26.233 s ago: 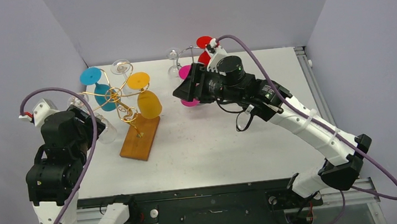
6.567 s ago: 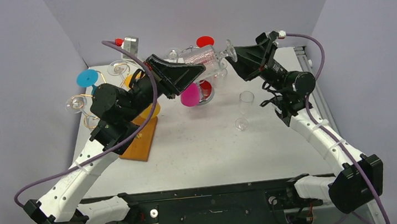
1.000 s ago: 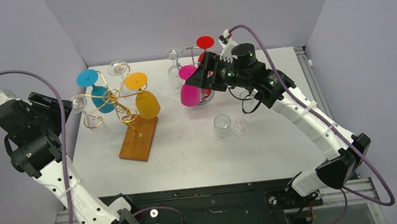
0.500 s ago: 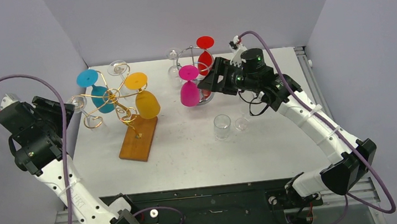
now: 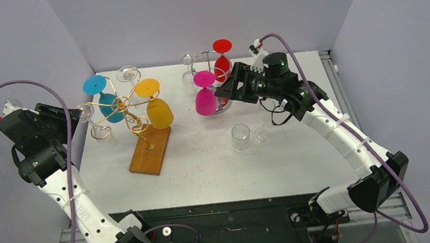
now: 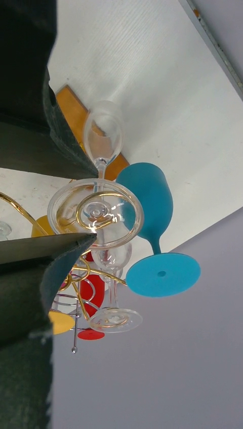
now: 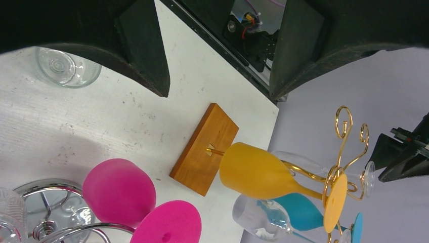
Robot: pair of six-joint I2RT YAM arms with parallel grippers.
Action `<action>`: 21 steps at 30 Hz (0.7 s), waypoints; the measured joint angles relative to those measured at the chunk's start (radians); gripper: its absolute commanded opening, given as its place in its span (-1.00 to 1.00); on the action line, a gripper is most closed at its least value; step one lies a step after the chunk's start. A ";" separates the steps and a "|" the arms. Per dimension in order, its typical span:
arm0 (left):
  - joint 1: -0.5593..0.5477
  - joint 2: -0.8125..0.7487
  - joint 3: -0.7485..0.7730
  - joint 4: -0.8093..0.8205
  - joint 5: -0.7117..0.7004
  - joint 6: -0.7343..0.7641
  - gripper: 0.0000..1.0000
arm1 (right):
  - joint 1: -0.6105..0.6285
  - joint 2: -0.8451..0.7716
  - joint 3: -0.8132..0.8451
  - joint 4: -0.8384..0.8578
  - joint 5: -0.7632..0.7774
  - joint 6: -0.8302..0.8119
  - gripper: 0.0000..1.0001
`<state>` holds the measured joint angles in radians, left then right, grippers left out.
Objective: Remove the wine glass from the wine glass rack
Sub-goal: Pick up the wine glass from the wine rack.
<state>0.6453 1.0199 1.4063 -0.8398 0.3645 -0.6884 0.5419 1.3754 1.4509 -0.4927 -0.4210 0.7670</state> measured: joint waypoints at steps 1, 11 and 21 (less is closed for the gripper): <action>0.000 0.003 -0.003 0.005 0.004 -0.005 -0.22 | 0.000 0.000 -0.002 0.001 -0.003 0.000 0.34; 0.000 0.011 -0.043 0.029 0.014 -0.019 -0.44 | -0.006 0.000 -0.012 0.012 -0.014 0.000 0.32; 0.000 0.004 -0.042 0.013 -0.002 -0.014 -0.54 | -0.006 0.000 -0.012 0.021 -0.014 0.001 0.30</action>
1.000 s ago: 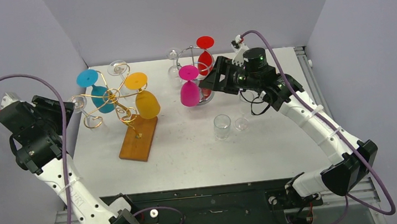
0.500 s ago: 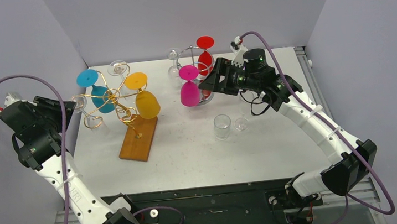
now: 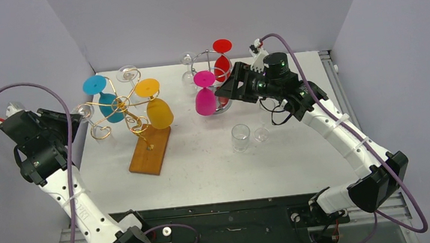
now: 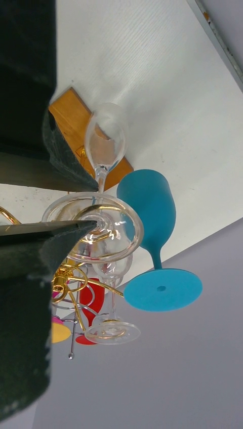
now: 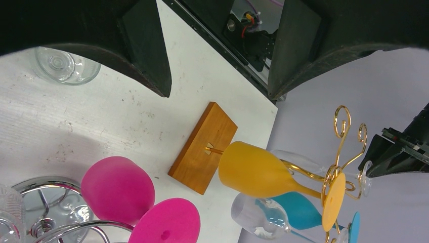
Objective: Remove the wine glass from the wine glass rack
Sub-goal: Pick up the wine glass from the wine rack.
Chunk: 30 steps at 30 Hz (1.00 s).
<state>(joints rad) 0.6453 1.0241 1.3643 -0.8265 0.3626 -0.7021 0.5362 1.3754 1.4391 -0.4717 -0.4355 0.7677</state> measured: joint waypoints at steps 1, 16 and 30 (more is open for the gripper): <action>0.000 -0.001 0.002 -0.003 -0.003 0.002 -0.54 | 0.000 0.000 0.000 0.000 0.000 0.000 0.30; 0.003 -0.018 0.013 -0.001 -0.006 -0.013 -0.88 | -0.007 0.000 -0.006 0.000 0.000 0.002 0.28; 0.004 -0.024 0.022 0.010 0.018 -0.046 -1.00 | -0.009 0.000 -0.009 0.001 0.000 0.002 0.26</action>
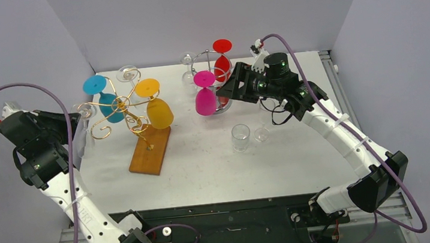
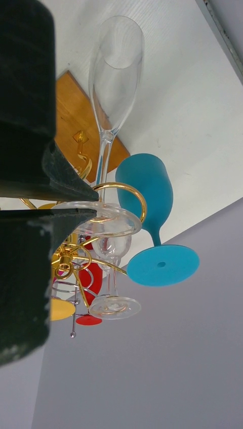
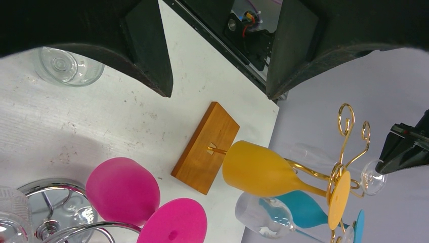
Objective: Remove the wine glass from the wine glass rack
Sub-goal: Pick up the wine glass from the wine rack.
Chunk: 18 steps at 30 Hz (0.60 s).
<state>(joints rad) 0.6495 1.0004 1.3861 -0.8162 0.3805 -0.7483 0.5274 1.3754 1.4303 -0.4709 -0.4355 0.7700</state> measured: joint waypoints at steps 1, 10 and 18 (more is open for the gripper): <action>0.000 0.000 0.000 0.000 0.000 -0.003 -1.00 | -0.003 0.000 0.000 0.000 0.000 0.000 0.26; 0.000 -0.016 -0.016 0.009 0.003 -0.043 -1.00 | -0.009 0.000 0.000 0.000 -0.001 0.000 0.26; 0.000 -0.029 -0.016 0.013 0.002 -0.061 -1.00 | -0.010 0.000 -0.002 0.000 -0.001 0.000 0.25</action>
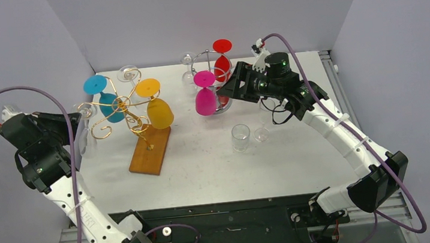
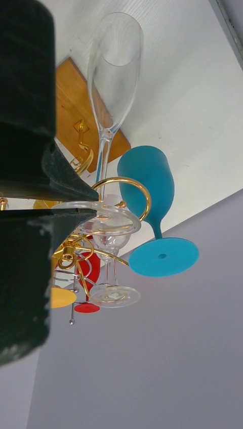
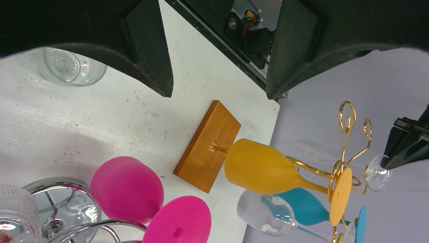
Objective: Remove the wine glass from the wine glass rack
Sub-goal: Pick up the wine glass from the wine rack.
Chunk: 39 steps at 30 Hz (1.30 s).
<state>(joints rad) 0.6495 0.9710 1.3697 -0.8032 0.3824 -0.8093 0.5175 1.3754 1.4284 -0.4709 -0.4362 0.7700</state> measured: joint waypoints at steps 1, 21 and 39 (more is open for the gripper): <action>0.000 -0.002 0.000 0.000 -0.001 0.000 -1.00 | 0.000 0.000 0.000 0.000 0.000 0.000 0.25; 0.000 -0.006 0.000 0.021 -0.046 -0.026 -1.00 | -0.001 0.000 0.000 0.000 0.000 0.000 0.25; 0.000 0.029 -0.052 0.160 -0.020 -0.067 -1.00 | -0.002 0.005 0.000 0.000 0.001 0.000 0.25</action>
<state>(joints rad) 0.6495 1.0000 1.3178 -0.6430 0.3622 -0.8764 0.5152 1.3800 1.4284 -0.4709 -0.4355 0.7696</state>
